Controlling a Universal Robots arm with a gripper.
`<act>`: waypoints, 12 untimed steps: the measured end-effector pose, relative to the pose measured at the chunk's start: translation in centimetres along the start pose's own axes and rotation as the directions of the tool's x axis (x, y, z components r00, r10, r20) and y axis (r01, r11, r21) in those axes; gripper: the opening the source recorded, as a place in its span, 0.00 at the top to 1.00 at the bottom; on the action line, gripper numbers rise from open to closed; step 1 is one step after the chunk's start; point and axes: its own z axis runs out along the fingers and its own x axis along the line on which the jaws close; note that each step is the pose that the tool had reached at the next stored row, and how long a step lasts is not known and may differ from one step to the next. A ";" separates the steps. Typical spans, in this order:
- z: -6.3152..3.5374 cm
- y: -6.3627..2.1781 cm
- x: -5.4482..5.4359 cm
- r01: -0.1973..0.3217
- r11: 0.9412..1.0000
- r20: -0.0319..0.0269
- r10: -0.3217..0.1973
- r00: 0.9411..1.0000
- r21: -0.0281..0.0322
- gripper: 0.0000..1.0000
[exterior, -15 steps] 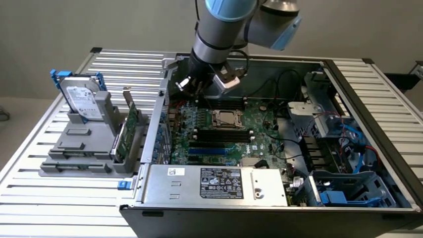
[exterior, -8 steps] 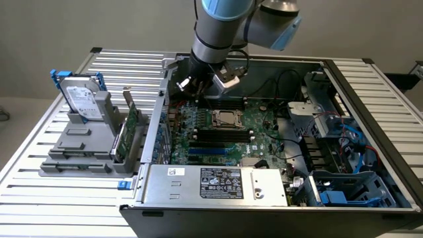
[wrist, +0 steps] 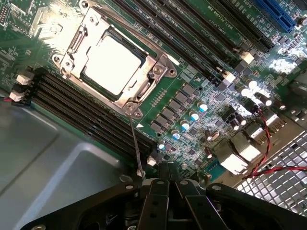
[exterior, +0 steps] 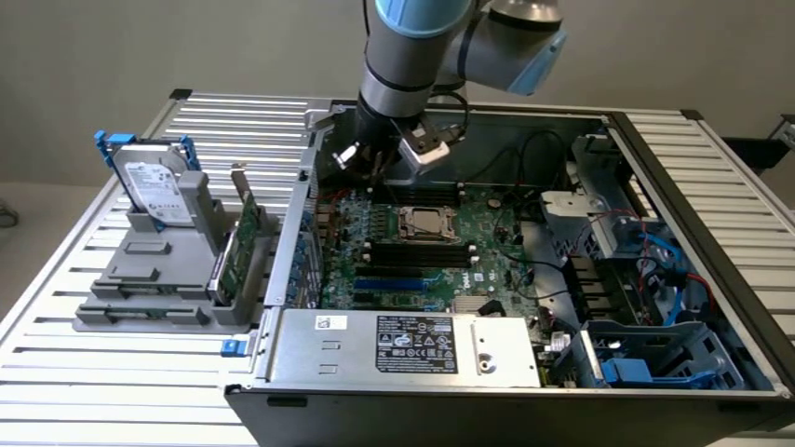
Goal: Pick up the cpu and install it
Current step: 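Close the cpu cover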
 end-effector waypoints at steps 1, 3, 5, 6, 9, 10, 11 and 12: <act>-0.05 -0.02 0.0 -0.004 1.000 -0.004 0.004 1.000 -0.001 0.89; -0.21 -0.09 0.0 -0.012 1.000 -0.013 0.012 1.000 -0.002 0.89; -0.56 -0.22 0.0 -0.025 1.000 -0.030 0.025 0.999 -0.006 0.89; -0.71 -0.28 0.0 -0.032 0.999 -0.042 0.032 0.999 -0.008 0.89; -0.78 -0.31 0.0 -0.037 0.999 -0.049 0.036 0.998 -0.011 0.89; -0.80 -0.31 0.0 -0.038 0.999 -0.051 0.037 0.998 -0.012 0.89; -0.81 -0.31 0.0 -0.038 0.999 -0.053 0.037 0.998 -0.013 0.89; -0.81 -0.32 0.0 -0.039 0.999 -0.055 0.038 0.998 -0.013 0.89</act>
